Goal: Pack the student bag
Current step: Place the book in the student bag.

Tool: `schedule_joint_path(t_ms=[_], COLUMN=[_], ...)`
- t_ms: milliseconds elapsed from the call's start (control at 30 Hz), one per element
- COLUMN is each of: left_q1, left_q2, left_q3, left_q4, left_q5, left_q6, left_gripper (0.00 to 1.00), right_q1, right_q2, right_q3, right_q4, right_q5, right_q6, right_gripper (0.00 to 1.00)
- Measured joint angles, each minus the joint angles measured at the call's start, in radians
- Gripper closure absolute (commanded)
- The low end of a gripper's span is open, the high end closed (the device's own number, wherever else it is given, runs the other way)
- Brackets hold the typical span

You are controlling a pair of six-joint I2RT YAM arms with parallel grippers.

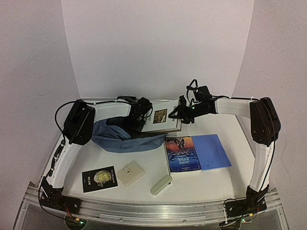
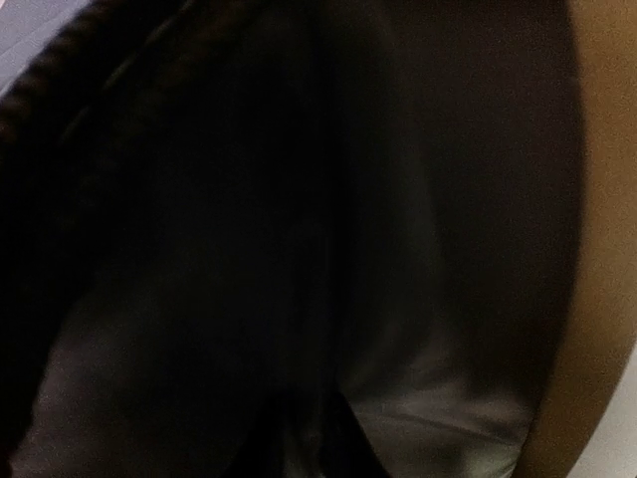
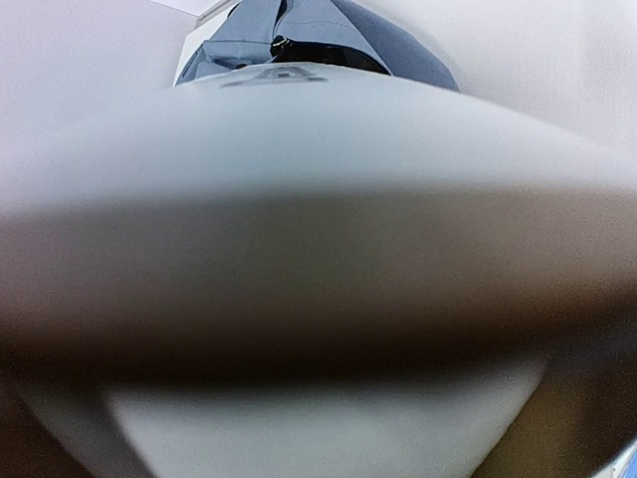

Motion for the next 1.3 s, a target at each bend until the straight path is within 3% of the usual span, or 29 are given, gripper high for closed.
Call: schedule_joint_path(t_ms=[233, 667, 1000, 1300], left_q1=[0.000, 0.047, 0.055, 0.059], left_q2=[-0.027, -0.289, -0.342, -0.376], left_q3=[-0.037, -0.132, -0.198, -0.214], left_q4=[0.023, 0.046, 0.127, 0.152], left_q5=[0.020, 0.136, 0.206, 0.264], left_q6=[0.000, 0.001, 0.005, 0.001], left_gripper=[1.00, 1.00, 1.00, 1.00], right_q1=[0.000, -0.002, 0.025, 0.071], right_q2=[-0.004, -0.015, 0.001, 0.166], right_q3=[-0.014, -0.047, -0.065, 0.051], right_q4=[0.017, 0.038, 0.121, 0.301], right_q5=[-0.007, -0.053, -0.150, -0.169], right_q6=[0.007, 0.075, 0.240, 0.421], right_gripper=[0.85, 0.86, 0.87, 0.85])
